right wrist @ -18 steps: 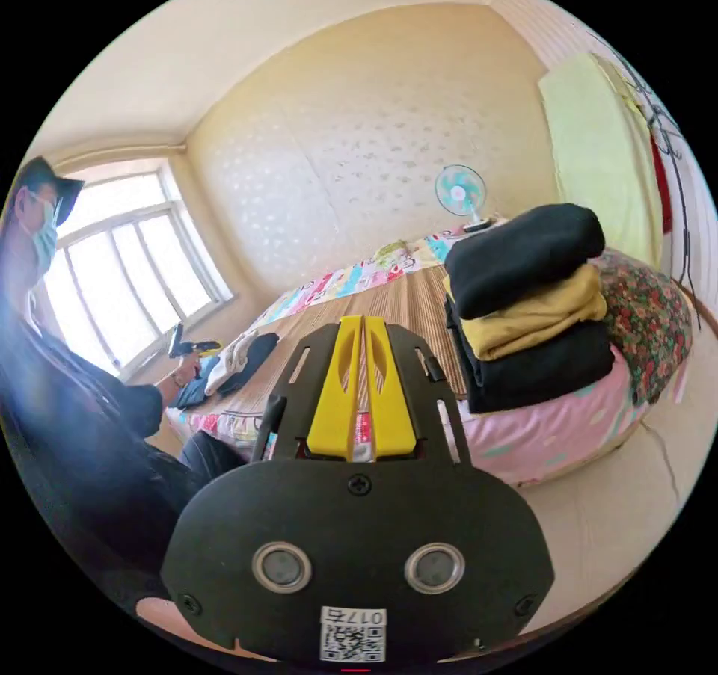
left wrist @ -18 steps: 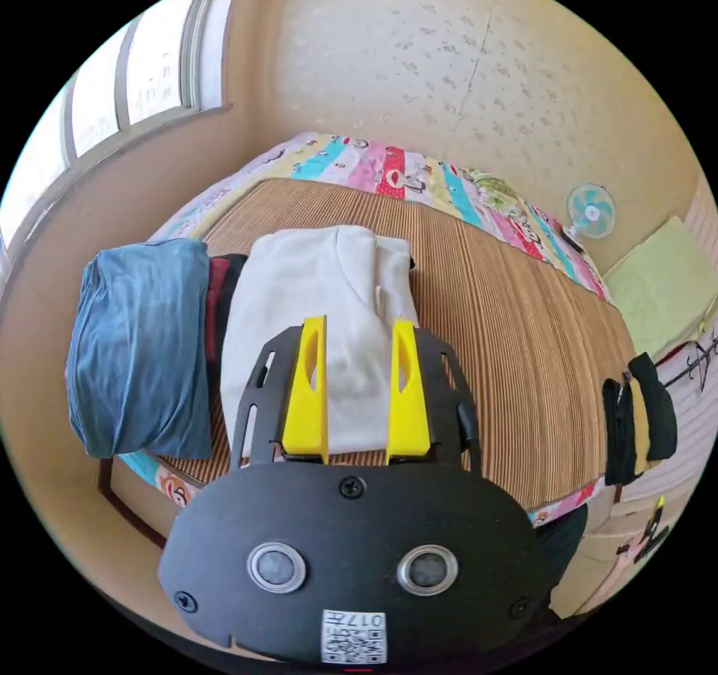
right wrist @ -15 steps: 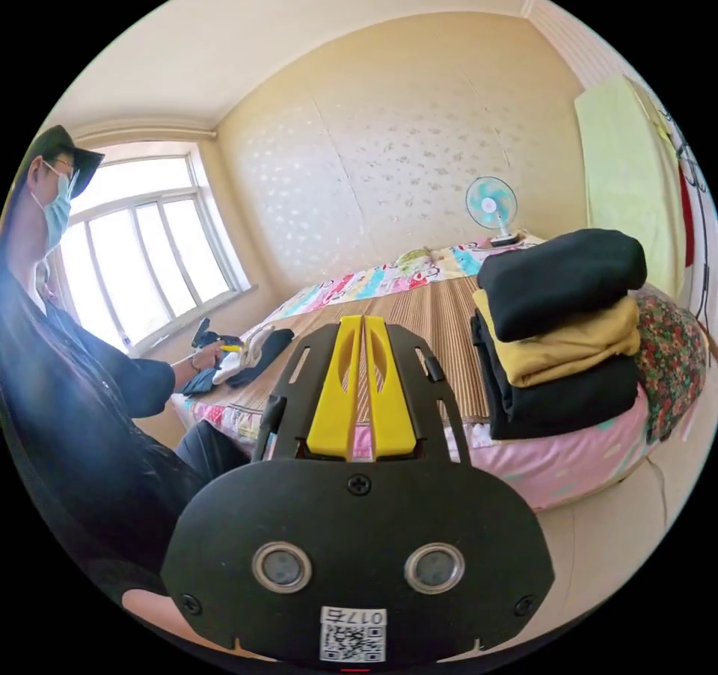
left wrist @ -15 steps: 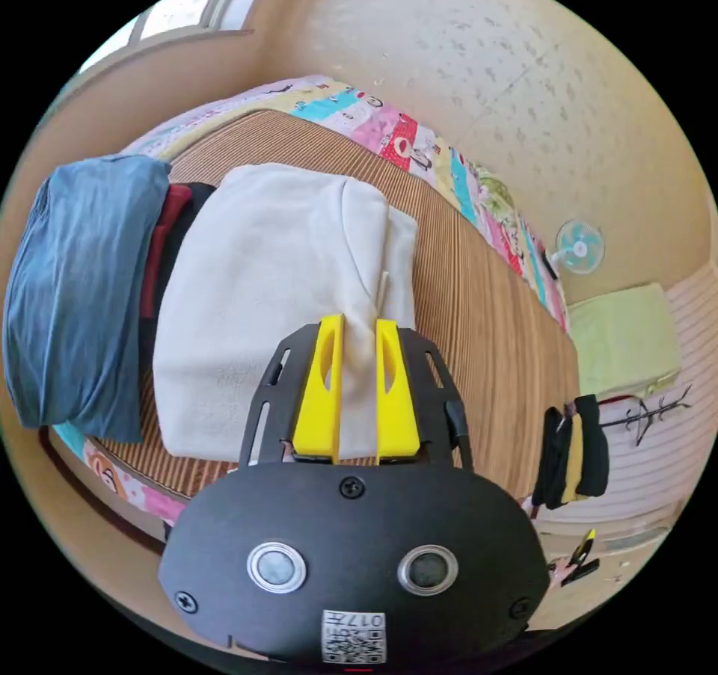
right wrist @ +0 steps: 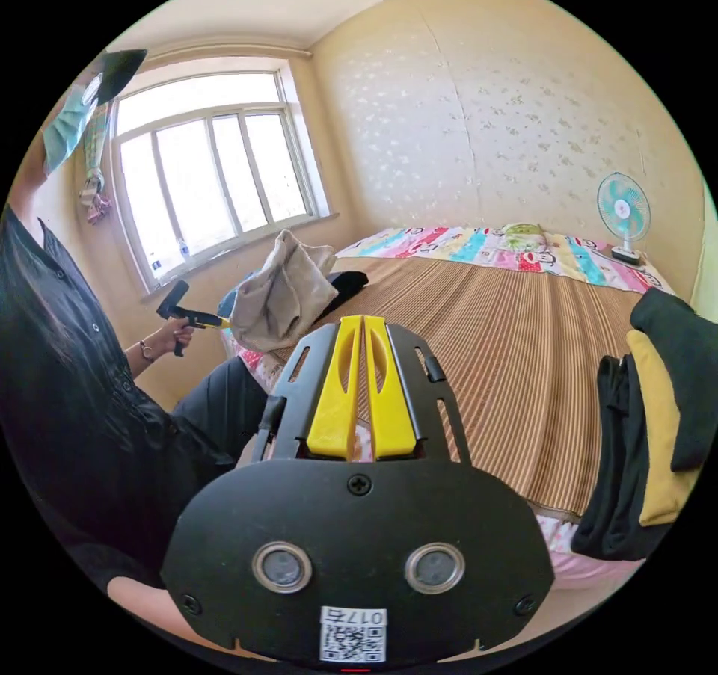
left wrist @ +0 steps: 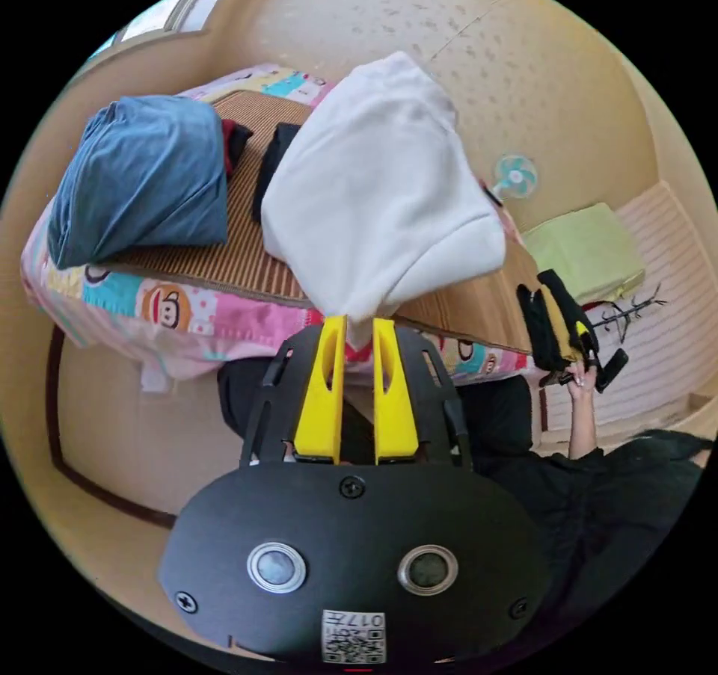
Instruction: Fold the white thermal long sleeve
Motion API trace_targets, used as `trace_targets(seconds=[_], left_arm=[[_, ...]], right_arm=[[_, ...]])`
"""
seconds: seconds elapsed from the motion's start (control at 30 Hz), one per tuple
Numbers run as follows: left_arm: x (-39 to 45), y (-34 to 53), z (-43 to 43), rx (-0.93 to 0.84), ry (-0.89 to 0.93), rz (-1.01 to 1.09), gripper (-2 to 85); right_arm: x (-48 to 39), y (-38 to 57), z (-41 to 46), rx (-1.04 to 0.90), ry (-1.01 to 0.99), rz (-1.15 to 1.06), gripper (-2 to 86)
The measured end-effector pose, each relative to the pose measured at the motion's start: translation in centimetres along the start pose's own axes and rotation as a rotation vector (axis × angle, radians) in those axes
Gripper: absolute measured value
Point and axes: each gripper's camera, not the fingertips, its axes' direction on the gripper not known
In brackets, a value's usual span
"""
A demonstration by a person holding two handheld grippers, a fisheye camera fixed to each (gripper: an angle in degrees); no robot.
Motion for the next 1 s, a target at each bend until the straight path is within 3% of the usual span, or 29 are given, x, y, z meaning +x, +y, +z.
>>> trace_targets(seconds=[0.17,0.33,0.47,0.57,0.67,0.83,0.93,1.0], left_arm=[[5.3,-1.0,-3.3,0.263,0.119,0.050,11.2],[13.7,-6.9,4.9,0.153,-0.180,0.218,13.4],[12.4,-9.1,13.0,-0.052,-0.301,0.149,13.4],[11.2,-8.2,13.1,-0.047,-0.333,0.156,11.4],[9.3,-6.9,8.3,-0.002,-0.131,0.191,5.1],[3.7,-2.3,-7.1,0.299,0.580,0.464,4.5],[0.1,-0.2,-13.7,0.428,0.941,0.565,4.5],[-0.9,1.2,-16.4,0.474,1.082,0.666,4.4]], right_arm=[[-3.4,1.1,6.9,-0.062,-0.070,-0.026,0.4],[-4.7,4.3,9.4,-0.153,-0.074,-0.038,0.5],[-4.9,7.3,8.1,-0.144,-0.037,-0.014,0.5],[-4.5,9.8,6.1,-0.137,0.009,0.021,0.6],[-3.5,12.5,3.8,-0.143,0.051,0.064,0.5],[-1.8,15.6,0.7,-0.078,0.057,0.076,0.6],[-0.9,16.1,0.7,-0.027,0.071,0.077,0.8],[-1.0,15.8,1.5,-0.005,0.049,0.042,1.2]])
